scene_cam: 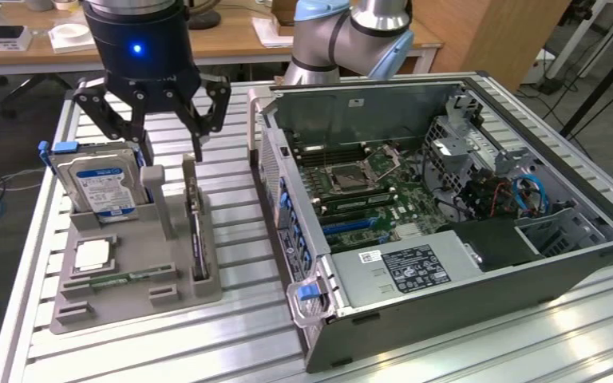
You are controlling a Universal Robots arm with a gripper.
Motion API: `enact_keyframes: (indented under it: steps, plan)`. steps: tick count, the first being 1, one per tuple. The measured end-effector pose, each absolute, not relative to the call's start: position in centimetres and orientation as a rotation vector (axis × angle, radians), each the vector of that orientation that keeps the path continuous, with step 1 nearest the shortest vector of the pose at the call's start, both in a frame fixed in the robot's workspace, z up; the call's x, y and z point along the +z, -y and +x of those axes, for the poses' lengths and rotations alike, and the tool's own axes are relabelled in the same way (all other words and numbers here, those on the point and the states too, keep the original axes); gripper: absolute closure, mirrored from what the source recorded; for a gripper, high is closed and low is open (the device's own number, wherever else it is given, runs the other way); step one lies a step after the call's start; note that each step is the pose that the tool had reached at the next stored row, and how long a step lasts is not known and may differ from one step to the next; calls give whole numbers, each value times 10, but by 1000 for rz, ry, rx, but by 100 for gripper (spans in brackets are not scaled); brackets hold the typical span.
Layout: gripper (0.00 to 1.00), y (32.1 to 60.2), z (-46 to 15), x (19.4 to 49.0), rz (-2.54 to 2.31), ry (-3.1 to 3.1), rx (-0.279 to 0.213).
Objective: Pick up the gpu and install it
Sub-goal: 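Pick up the gpu and move the gpu toward the slot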
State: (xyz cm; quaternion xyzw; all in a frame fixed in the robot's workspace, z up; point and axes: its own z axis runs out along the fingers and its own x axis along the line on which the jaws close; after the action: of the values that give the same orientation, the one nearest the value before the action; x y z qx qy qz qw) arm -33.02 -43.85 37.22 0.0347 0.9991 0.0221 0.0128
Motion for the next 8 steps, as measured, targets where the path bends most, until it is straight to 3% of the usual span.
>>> enact_keyframes:
  steps: [8]
  plan:
    - [41, 438, -329, 368, 108, -3113, 69]
